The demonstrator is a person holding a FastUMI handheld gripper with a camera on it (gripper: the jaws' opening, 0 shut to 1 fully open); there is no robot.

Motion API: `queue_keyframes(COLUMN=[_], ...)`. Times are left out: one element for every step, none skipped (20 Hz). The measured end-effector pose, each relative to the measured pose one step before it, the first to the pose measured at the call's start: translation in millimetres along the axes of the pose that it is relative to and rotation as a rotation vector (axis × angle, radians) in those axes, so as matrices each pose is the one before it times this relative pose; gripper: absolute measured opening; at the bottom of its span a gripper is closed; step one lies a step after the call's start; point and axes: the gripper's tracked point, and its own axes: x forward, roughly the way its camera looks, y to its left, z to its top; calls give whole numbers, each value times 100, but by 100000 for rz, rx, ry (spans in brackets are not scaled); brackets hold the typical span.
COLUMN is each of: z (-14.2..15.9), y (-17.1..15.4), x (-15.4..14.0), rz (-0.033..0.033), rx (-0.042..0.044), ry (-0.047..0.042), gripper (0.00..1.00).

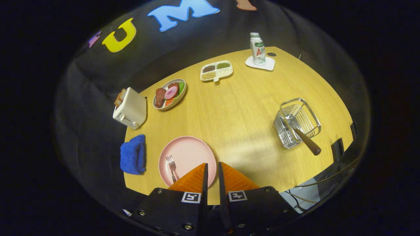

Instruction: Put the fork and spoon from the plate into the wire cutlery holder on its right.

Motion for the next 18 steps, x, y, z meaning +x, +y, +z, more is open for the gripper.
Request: queue_keyframes(z=[-242,-321,-351,-330,-396,-389,-444,-367,-466,-444,-356,-386,-383,-377,-435,-278,-290,-333], y=[1079,1019,932,855,849,718,655,478,489,337,404,335,345,259,427,312,167,287], x=[495,471,437,513,537,495,517,440,543,504,475,645,546,463,549,455,458,504], rz=[1444,1271,1070,1145,1002,699,511,230,97,-192,0,30,-43,-26,542,209,-362,-46], rx=[-2376,-2410,-2406,-2283,-2232,-2292,-2432,-2664,-2701,-2772,-2573,-2366,-2192,-1814,-1429,-1323,-1535,-1100], ry=[1415,1426,1500,1533,1458,1498,1466,1278,1347,1302,821,901,989,1255,1527,956,1148,1142], gripper=[16,16,16,16,16,16,16,16,16,18,18,18,18,18,19,21,21,21])
